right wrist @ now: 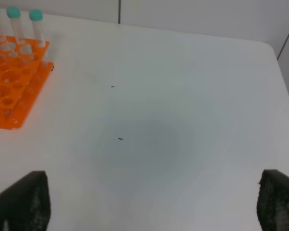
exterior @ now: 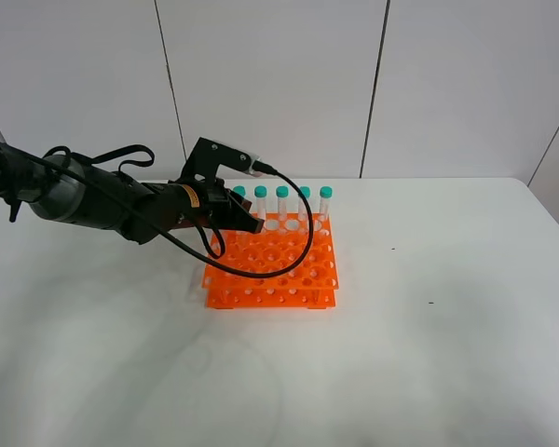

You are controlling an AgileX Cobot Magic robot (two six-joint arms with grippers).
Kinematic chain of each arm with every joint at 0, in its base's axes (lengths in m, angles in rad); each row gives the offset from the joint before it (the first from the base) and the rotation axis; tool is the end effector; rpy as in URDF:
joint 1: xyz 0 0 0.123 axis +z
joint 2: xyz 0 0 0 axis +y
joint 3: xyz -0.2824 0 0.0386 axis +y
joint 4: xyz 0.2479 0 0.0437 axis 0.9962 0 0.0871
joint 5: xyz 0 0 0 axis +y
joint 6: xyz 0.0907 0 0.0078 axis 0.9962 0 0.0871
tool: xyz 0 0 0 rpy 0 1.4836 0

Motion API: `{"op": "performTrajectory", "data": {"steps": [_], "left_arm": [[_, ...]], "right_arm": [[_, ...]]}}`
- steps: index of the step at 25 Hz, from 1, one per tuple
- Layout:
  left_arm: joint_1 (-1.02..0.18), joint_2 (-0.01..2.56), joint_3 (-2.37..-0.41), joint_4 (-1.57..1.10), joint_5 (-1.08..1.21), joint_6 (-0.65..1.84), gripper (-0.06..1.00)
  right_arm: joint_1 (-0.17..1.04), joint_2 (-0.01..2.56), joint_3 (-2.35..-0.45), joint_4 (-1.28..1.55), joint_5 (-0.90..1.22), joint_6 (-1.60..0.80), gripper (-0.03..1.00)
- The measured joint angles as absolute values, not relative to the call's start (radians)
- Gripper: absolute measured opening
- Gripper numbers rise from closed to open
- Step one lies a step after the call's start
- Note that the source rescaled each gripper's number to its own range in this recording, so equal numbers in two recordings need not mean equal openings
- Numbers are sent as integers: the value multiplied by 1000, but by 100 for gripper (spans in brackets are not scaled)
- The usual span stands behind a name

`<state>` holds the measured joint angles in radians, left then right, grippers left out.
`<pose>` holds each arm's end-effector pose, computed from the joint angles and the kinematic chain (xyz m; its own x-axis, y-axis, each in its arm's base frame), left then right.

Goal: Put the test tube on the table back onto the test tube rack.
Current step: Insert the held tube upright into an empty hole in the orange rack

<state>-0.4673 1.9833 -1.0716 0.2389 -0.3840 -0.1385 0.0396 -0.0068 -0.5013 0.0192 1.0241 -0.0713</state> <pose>0.3682 -0.1948 0.1574 -0.3439 0.2667 -0.9003 0.5506 0.8340 0.0367 -0.0047 0.0013 0.2805 -0.4113 -0.0776 -0.9082 -0.0798 0.9956 -0.0489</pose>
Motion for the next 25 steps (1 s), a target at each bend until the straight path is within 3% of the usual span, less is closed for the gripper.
{"op": "performTrajectory", "data": {"steps": [25], "left_arm": [[-467,1986,-1072,239,-390,-127,0]], "right_arm": [[40,-7,-501,19,1024,-71,94]]}}
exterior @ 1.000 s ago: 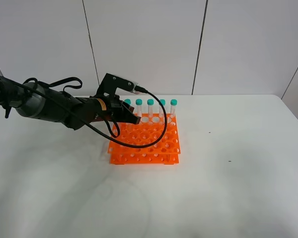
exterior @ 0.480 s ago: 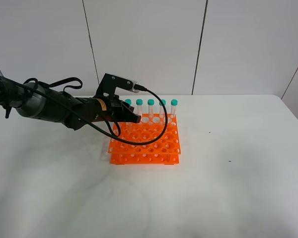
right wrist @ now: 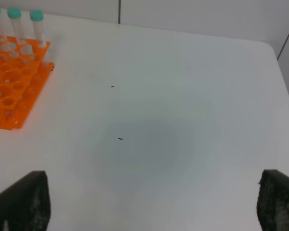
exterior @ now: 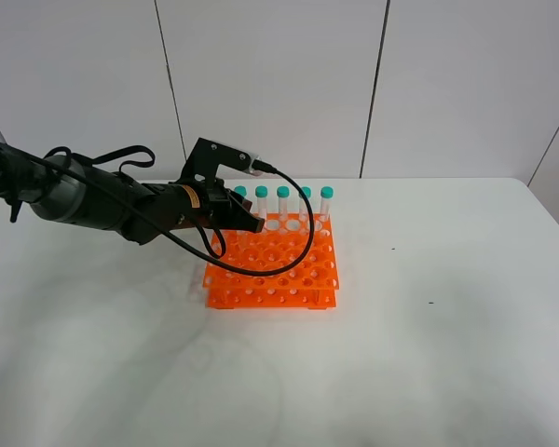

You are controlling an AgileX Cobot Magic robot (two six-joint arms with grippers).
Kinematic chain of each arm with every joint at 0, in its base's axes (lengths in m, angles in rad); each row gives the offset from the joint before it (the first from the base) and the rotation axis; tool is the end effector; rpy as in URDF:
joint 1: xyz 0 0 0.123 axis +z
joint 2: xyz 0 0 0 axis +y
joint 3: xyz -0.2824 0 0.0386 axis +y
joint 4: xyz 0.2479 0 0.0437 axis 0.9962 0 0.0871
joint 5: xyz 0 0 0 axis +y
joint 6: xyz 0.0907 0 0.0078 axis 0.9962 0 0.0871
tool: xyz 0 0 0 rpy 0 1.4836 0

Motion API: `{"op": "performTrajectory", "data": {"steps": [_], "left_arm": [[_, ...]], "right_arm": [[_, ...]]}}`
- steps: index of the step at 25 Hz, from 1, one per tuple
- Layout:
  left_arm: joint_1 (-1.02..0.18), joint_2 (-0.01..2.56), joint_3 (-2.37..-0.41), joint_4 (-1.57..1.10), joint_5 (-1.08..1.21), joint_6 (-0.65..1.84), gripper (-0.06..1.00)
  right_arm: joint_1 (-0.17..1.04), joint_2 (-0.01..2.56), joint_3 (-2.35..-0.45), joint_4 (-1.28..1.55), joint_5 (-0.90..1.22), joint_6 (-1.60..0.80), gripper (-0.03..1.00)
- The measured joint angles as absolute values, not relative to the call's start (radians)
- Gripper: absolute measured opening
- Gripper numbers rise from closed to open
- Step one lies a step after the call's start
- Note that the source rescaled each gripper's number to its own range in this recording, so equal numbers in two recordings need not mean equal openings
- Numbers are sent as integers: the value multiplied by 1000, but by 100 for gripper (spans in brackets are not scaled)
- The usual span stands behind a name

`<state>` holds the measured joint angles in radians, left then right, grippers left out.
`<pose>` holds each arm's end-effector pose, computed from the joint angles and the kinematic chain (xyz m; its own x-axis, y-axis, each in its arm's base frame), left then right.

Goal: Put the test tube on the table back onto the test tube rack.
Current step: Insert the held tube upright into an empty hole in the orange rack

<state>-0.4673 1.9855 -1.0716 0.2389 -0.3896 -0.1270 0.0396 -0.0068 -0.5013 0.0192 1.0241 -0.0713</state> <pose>0.3684 -0.1950 0.1570 -0.3351 0.2744 -0.9013 0.5551 0.8305 0.0465 -0.0047 0.0013 0.2805 -0.4113 -0.0776 -0.9082 -0.0798 0.9956 -0.0489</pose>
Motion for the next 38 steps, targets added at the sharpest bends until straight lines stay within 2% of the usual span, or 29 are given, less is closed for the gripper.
{"op": "performTrajectory", "data": {"steps": [13,21,35,36,38], "left_arm": [[-467,1987,-1072,239,-399,-120,0],[-467,1991,-1002,239,-522,-119,0],[-467,1991,-999,239,-531,-119,0],[-467,1991,-999,239,-531,-119,3],[-467,1991,-999,239,-533,-119,19]], "right_arm": [[40,-7,-501,19,1024,-71,94],[40,-7,-501,19,1024,-71,94],[40,-7,-501,19,1024,-71,94],[40,-7,-501,19,1024,-71,94],[40,-7,-501,19,1024,-71,94]]}}
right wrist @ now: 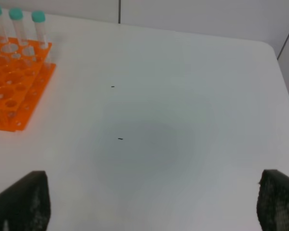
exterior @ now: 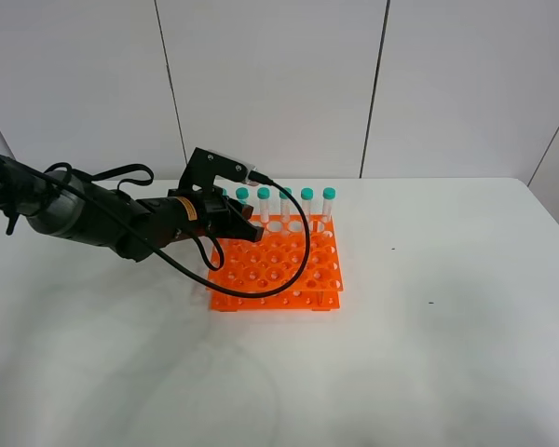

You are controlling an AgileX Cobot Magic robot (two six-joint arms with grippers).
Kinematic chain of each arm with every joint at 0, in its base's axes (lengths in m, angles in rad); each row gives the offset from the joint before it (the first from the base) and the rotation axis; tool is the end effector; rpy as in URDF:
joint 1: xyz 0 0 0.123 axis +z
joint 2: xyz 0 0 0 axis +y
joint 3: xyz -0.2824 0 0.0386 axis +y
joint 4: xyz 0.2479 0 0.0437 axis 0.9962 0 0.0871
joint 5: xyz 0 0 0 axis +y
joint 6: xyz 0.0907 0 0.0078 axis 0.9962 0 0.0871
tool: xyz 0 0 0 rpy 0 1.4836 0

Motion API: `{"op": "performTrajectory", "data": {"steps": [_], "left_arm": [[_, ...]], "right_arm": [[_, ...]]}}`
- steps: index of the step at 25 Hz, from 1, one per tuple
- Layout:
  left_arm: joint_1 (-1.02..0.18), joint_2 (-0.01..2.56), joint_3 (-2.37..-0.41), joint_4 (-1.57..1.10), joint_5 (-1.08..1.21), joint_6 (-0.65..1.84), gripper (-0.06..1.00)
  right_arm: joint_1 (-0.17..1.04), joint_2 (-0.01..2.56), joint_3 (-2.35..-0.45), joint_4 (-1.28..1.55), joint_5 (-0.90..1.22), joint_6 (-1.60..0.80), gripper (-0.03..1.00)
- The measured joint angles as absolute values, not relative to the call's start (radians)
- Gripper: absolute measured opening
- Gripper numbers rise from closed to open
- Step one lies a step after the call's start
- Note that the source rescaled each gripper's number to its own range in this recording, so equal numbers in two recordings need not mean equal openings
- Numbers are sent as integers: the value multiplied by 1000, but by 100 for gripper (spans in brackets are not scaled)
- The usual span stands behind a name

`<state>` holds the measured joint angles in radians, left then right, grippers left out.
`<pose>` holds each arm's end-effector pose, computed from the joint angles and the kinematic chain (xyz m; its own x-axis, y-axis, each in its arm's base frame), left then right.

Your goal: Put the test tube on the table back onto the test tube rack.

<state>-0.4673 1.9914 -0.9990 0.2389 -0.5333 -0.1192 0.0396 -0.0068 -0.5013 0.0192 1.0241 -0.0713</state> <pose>0.3579 -0.1928 0.1473 -0.2857 0.2414 -0.9274 0.5739 0.8181 0.0361 -0.0047 0.0013 0.2805 -0.4113 -0.0776 -0.9082 -0.0798 0.9956 -0.0489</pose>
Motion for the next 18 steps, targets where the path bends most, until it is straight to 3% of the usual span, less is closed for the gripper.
{"op": "performTrajectory", "data": {"steps": [2,5,18], "left_arm": [[-467,1991,-999,239,-534,-119,32],[-467,1990,-999,239,-534,-119,38],[-469,1773,-999,239,-507,-119,40]], "right_arm": [[40,-7,-501,19,1024,-71,94],[40,-7,-501,19,1024,-71,94],[40,-7,-501,19,1024,-71,94]]}}
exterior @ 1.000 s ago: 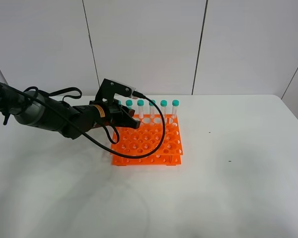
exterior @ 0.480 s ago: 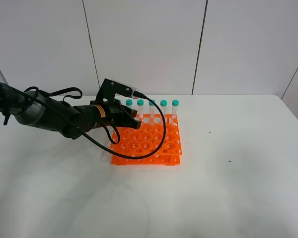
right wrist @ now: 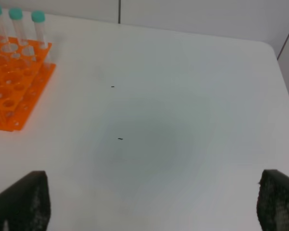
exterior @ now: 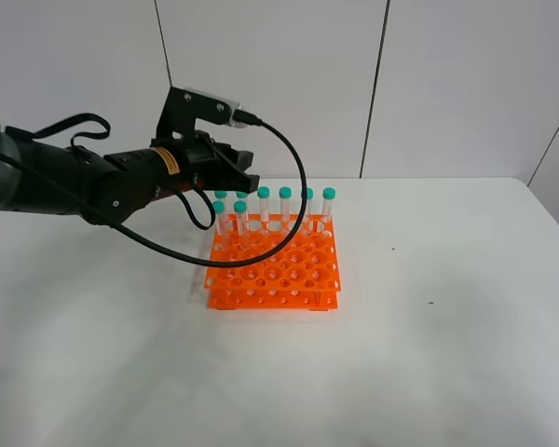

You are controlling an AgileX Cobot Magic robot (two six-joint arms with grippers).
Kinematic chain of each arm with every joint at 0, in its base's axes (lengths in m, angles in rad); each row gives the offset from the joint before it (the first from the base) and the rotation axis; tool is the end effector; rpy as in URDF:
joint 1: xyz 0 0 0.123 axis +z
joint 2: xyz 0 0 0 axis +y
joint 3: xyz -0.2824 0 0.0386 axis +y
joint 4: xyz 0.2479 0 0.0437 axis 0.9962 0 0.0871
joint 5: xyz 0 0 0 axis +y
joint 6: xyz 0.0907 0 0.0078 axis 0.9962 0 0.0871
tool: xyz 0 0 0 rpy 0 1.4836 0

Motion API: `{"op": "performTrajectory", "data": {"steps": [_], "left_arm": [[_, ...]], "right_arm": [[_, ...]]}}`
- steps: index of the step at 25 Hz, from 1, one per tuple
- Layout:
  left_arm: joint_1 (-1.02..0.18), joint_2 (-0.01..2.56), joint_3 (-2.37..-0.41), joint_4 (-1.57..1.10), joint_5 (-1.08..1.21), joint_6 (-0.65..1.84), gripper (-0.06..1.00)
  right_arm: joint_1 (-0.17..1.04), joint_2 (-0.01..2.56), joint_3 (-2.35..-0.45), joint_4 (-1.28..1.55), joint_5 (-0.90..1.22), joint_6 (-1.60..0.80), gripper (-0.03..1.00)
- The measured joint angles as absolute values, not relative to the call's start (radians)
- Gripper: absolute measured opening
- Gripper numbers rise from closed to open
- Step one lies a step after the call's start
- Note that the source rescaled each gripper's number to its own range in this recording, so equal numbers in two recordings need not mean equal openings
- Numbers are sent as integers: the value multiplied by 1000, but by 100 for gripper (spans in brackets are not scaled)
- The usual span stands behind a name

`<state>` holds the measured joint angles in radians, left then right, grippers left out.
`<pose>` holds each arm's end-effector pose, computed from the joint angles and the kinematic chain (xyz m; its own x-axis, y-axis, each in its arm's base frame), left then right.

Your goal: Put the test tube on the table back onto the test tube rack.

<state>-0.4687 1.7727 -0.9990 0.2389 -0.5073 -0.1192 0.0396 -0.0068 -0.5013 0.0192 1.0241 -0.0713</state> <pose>0.3442 -0.1860 0.2326 -0.1193 0.1611 -0.9797 0.5625 0.8241 0.0670 -0.0047 0.0013 0.2805 -0.4113 -0.0776 -0.9082 -0.0798 0.9956 -0.0489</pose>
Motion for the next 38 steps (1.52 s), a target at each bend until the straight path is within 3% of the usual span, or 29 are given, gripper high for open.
{"op": "performTrajectory", "data": {"steps": [4,12,17,23,34,38], "left_arm": [[-469,1659,-999,239,-364,-145,40],[-463,1630,-1237,223,282,-168,43],[-391,1724,-1436,23,528,-15,71],[-279,1854,-1627,-128,864,76,79],[-106,1897,-1666,-30,992,64,80],[-73,1897,-1666,-14,1089,55,90]], "right_arm": [[40,-7,-501,19,1024,-71,94],[40,-7,-501,19,1024,-71,94],[40,-7,-501,19,1024,-71,94],[40,-7,-501,19,1024,-71,94],[40,-7,-501,19,1024,-71,94],[40,-7,-501,19,1024,-71,94]]}}
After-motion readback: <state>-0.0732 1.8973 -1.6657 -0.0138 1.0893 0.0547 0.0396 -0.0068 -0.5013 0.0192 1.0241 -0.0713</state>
